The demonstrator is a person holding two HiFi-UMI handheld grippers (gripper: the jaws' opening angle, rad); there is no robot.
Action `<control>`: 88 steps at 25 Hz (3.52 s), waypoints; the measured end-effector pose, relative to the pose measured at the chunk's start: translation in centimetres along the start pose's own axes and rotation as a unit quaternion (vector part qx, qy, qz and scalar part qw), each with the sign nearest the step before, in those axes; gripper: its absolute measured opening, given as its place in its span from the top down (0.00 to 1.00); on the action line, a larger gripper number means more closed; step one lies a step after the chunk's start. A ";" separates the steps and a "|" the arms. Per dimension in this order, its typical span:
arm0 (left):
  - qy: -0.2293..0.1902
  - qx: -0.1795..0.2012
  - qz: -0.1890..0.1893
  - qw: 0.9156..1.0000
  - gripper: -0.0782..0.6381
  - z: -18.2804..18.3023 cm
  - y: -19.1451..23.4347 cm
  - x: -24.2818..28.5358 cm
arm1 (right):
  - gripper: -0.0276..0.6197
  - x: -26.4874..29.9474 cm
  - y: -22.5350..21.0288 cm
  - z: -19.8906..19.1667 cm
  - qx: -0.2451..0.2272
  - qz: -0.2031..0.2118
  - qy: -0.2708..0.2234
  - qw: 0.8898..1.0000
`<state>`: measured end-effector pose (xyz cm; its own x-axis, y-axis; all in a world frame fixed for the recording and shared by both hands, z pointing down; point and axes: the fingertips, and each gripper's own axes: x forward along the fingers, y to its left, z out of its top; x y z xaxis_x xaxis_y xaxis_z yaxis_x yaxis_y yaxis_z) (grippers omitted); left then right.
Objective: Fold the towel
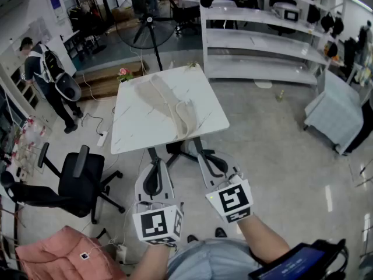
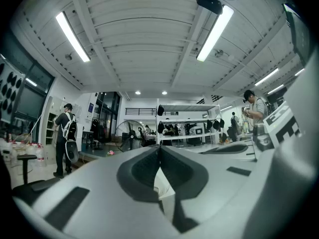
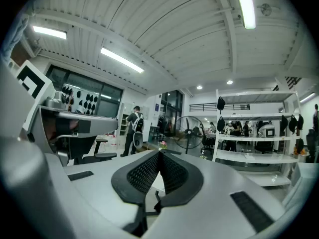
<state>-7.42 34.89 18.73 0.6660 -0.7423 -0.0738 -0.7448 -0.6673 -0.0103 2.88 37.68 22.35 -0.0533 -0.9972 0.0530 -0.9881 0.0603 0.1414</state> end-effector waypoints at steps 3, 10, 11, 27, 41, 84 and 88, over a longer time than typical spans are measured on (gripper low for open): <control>0.002 0.001 0.001 1.000 0.88 -0.2 -0.2 0.0 | 0.94 -0.1 -0.1 -0.2 0.000 0.002 0.000 1.000; 0.012 0.003 0.010 1.000 0.88 -0.4 -1.1 0.2 | 0.94 -0.5 -0.8 -0.7 0.012 0.014 -0.005 1.000; 0.015 0.003 0.013 1.000 0.88 -0.5 -1.3 0.2 | 0.93 -0.7 -0.8 -0.8 0.016 0.020 -0.007 1.000; 0.042 0.012 0.066 0.997 0.88 -4.1 -1.7 5.7 | 0.85 4.4 -6.3 -4.9 -0.009 0.070 0.021 0.997; 0.057 -0.019 0.067 0.996 0.88 -8.3 12.2 20.9 | 0.84 24.5 -9.0 -7.5 -0.013 0.044 0.068 0.997; 0.170 -0.029 0.062 0.983 0.80 -20.3 23.9 33.3 | 0.92 41.3 -12.7 -28.4 0.024 -0.010 0.278 0.960; 0.168 -0.023 0.059 0.984 0.80 -19.5 23.2 33.8 | 0.92 39.8 -16.3 -26.5 0.068 -0.043 0.251 0.965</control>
<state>-1.41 -6.85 35.40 0.5569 -0.7880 0.2626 -0.8201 -0.5717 0.0236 20.71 -1.83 48.32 0.0728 -0.8485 0.5241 -0.9973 -0.0627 0.0371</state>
